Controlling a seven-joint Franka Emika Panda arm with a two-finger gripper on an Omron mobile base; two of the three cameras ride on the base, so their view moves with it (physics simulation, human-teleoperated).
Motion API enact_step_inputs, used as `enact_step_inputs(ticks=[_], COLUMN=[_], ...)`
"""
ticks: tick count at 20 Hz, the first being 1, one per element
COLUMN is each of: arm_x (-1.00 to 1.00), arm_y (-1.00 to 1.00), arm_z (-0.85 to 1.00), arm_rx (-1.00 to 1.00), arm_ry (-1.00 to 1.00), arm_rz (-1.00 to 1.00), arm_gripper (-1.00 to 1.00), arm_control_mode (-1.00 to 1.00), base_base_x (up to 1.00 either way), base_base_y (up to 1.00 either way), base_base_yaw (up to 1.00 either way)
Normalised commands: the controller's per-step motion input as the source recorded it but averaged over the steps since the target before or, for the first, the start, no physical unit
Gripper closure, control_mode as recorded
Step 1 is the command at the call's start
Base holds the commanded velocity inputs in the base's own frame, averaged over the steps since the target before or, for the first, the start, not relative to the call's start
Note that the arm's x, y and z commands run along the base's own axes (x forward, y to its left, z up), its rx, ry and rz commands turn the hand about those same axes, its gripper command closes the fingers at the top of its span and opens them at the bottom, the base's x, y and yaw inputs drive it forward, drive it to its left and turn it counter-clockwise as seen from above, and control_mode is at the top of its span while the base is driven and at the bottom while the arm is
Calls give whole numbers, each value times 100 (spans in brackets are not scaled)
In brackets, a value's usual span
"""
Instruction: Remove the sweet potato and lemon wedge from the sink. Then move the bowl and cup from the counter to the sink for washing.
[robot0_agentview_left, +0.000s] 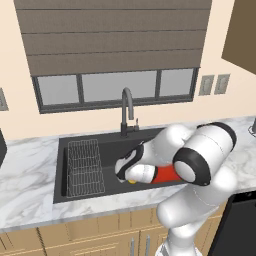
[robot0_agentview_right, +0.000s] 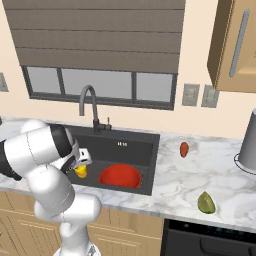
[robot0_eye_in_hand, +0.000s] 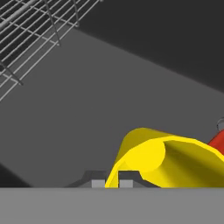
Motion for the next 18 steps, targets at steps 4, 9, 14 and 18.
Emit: enact_step_inputs(ticks=[4,9,14,18], arm_x=[12,8,4,4], arm_y=[6,5,5,3], arm_z=[-6,-10,-17,-19], arm_rx=[-3,-2,-2,-2], arm_ry=[4,1,1,0], arm_rz=[0,0,0,0], arm_gripper=[100,100,100,100], arm_control_mode=[-100,-100,-100,-100], base_base_x=[0,0,0,0], base_base_y=[0,0,0,0], base_base_yaw=[0,0,0,0])
